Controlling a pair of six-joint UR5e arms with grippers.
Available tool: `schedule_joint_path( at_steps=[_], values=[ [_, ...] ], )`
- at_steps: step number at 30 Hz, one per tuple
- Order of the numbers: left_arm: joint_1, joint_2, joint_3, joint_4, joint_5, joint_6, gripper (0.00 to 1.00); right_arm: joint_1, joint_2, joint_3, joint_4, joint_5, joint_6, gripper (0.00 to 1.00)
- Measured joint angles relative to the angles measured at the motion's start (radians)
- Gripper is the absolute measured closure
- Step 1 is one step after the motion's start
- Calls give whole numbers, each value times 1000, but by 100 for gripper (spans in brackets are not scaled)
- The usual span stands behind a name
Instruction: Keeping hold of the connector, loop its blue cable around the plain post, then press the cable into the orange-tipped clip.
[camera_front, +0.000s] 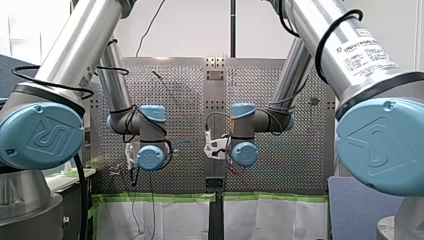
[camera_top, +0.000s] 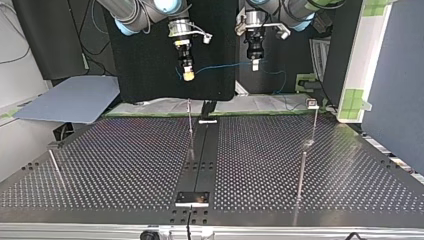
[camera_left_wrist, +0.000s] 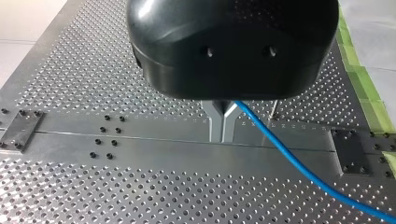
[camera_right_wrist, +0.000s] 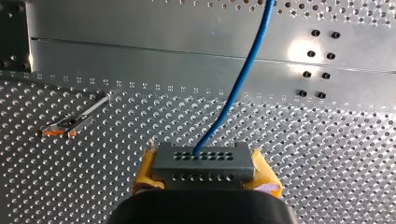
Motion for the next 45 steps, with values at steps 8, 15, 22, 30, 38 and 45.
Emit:
schedule_joint_path(
  at_steps=[8, 15, 22, 30, 38, 45],
  values=[
    [0, 0, 0, 0, 0, 0, 100, 0, 0, 0, 0, 0, 0, 100],
    [0, 0, 0, 0, 0, 0, 100, 0, 0, 0, 0, 0, 0, 100],
    [0, 0, 0, 0, 0, 0, 100, 0, 0, 0, 0, 0, 0, 100],
    [-4, -4, -1, 0, 5, 0, 100, 0, -1, -2, 0, 0, 0, 100],
    [-16, -69, -1, 10, 9, 1, 100, 10, 49, -30, 40, -14, -3, 100],
    [-17, -110, -2, 11, 9, 2, 100, 11, 106, -32, 47, -15, -3, 100]
  ],
)
